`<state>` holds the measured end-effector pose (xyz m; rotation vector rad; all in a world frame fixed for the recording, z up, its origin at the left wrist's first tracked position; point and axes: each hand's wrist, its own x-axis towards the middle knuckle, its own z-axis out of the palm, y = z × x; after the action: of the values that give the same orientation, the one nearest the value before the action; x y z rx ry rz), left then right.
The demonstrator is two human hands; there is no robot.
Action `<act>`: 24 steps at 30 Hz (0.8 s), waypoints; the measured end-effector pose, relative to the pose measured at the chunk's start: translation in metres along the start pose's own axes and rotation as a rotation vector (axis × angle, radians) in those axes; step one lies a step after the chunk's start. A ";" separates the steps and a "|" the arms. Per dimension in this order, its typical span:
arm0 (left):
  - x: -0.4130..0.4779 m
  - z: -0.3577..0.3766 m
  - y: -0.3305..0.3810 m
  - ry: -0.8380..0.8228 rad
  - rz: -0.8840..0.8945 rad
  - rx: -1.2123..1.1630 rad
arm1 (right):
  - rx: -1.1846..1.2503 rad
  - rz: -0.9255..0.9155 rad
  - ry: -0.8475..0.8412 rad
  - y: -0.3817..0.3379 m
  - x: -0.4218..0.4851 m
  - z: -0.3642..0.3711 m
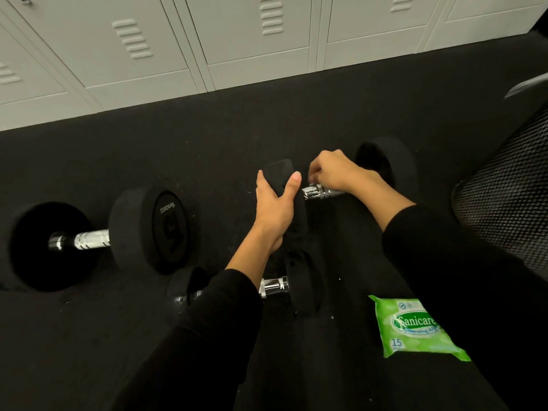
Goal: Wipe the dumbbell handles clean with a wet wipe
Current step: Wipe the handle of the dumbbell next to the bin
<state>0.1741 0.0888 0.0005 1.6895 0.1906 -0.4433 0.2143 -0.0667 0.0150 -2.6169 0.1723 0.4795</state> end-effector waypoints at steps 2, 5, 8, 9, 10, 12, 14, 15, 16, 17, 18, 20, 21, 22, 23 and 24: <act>0.003 -0.001 -0.003 0.003 0.010 0.003 | -0.010 -0.067 -0.038 -0.001 -0.002 -0.002; 0.006 -0.001 -0.008 0.003 0.032 0.002 | 0.022 -0.103 -0.061 0.009 -0.010 -0.015; 0.006 0.000 -0.011 0.004 0.043 -0.008 | -0.015 -0.045 -0.108 0.019 -0.011 -0.024; 0.005 0.000 -0.010 0.004 0.047 -0.016 | -0.040 -0.032 -0.122 0.018 -0.011 -0.025; 0.005 0.000 -0.010 0.002 0.049 -0.025 | -0.061 -0.032 -0.127 0.016 -0.009 -0.024; 0.003 0.001 -0.009 -0.002 0.047 -0.037 | -0.070 -0.068 -0.123 0.007 -0.007 -0.020; 0.003 0.001 -0.009 -0.007 0.043 -0.038 | -0.055 -0.127 -0.115 -0.002 -0.007 -0.013; 0.002 0.001 -0.009 -0.010 0.041 -0.038 | -0.045 -0.153 -0.108 -0.006 -0.009 -0.010; 0.003 0.000 -0.010 -0.012 0.042 -0.043 | -0.031 -0.175 -0.101 -0.010 -0.010 -0.008; 0.003 0.000 -0.011 -0.010 0.045 -0.042 | -0.021 -0.195 -0.095 -0.012 -0.013 -0.008; 0.004 0.000 -0.012 -0.009 0.049 -0.040 | -0.019 -0.216 -0.094 -0.012 -0.014 -0.010; 0.005 0.000 -0.013 -0.004 0.052 -0.034 | -0.050 -0.245 -0.094 -0.008 -0.016 -0.015; 0.005 0.000 -0.013 -0.005 0.054 -0.038 | -0.068 -0.242 -0.089 -0.004 -0.017 -0.019; 0.004 0.000 -0.012 -0.006 0.054 -0.045 | -0.082 -0.225 -0.086 -0.001 -0.018 -0.022; 0.002 0.001 -0.011 -0.008 0.053 -0.052 | -0.096 -0.202 -0.090 0.002 -0.018 -0.025; 0.001 0.001 -0.010 -0.006 0.050 -0.057 | -0.107 -0.183 -0.098 0.004 -0.018 -0.025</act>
<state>0.1713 0.0890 -0.0096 1.6337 0.1550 -0.4024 0.2042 -0.0816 0.0408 -2.6726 -0.1272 0.5645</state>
